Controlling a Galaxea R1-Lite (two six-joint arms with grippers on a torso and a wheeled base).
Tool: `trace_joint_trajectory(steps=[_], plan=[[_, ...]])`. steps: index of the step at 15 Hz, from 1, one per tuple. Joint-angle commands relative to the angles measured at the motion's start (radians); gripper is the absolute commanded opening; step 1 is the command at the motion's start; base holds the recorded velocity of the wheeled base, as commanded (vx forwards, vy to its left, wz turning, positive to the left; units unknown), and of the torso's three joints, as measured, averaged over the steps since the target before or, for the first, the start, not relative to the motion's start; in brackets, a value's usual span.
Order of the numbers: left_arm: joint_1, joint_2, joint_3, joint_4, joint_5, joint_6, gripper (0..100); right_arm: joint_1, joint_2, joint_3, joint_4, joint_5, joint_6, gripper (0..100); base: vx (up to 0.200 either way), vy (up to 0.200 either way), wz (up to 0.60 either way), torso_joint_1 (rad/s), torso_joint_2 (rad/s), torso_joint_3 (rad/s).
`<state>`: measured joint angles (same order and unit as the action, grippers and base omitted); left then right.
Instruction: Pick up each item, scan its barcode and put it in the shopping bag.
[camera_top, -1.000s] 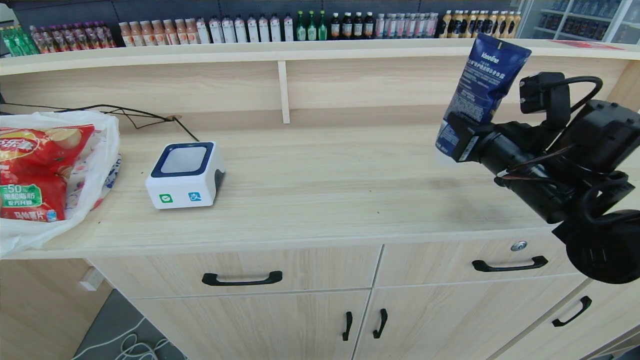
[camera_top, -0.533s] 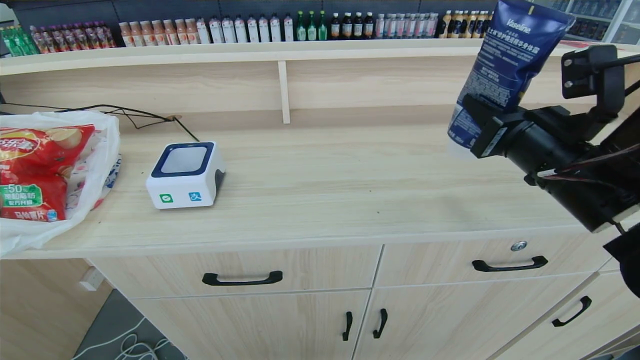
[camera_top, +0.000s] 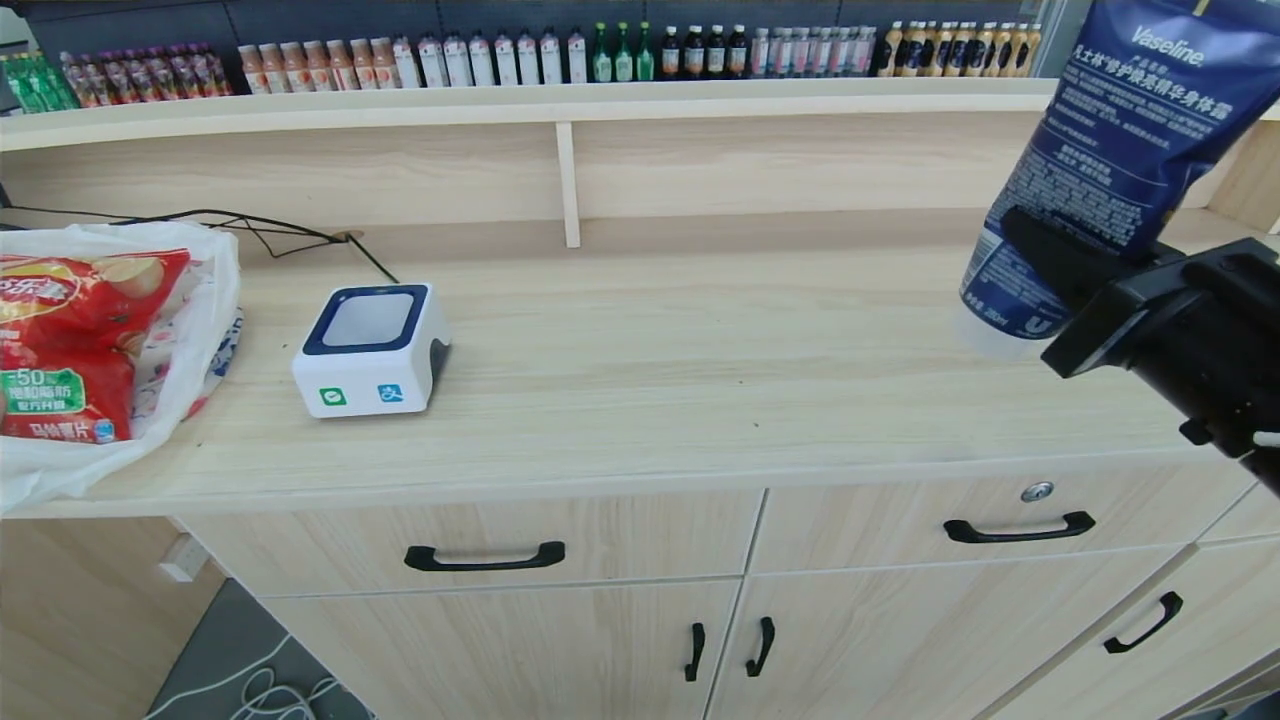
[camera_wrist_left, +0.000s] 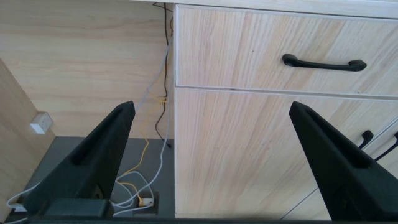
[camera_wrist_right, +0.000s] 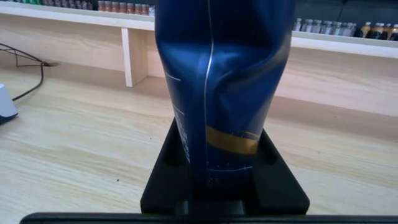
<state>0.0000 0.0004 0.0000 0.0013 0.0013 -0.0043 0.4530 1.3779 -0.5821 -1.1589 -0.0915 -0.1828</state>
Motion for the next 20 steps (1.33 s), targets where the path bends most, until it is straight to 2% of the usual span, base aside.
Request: trace_joint_trajectory(steps=[1, 6, 9, 11, 14, 17, 18, 20], plan=[[0.000, 0.000, 0.000, 0.000, 0.000, 0.000, 100, 0.021, -0.019, 0.008, -0.002, 0.006, 0.006, 0, 0.000, 0.000, 0.00, 0.000, 0.00, 0.000], [0.000, 0.000, 0.000, 0.000, 0.000, 0.000, 100, 0.038, 0.007, 0.038, -0.008, 0.078, 0.152, 0, 0.000, 0.000, 0.00, 0.000, 0.00, 0.000], [0.000, 0.000, 0.000, 0.000, 0.000, 0.000, 100, 0.038, 0.006, 0.087, -0.051, 0.162, 0.319, 0, 0.000, 0.000, 0.00, 0.000, 0.00, 0.000], [0.000, 0.000, 0.000, 0.000, 0.000, 0.000, 100, 0.069, 0.013, 0.142, -0.145, 0.226, 0.402, 0, 0.000, 0.000, 0.00, 0.000, 0.00, 0.000], [0.000, 0.000, 0.000, 0.000, 0.000, 0.000, 100, 0.151, 0.020, 0.143, -0.163, 0.233, 0.591, 0, 0.000, 0.000, 0.00, 0.000, 0.00, 0.000], [0.000, 0.000, 0.000, 0.000, 0.000, 0.000, 100, 0.173, 0.035, 0.143, -0.165, 0.262, 0.640, 0, 0.000, 0.000, 0.00, 0.000, 0.00, 0.000], [0.000, 0.000, 0.000, 0.000, 0.000, 0.000, 100, 0.205, 0.029, 0.150, -0.177, 0.365, 0.668, 0, 0.000, 0.000, 0.00, 0.000, 0.00, 0.000], [0.000, 0.000, 0.000, 0.000, 0.000, 0.000, 100, 0.227, 0.038, 0.166, -0.237, 0.430, 0.717, 0, 0.000, 0.000, 0.00, 0.000, 0.00, 0.000]])
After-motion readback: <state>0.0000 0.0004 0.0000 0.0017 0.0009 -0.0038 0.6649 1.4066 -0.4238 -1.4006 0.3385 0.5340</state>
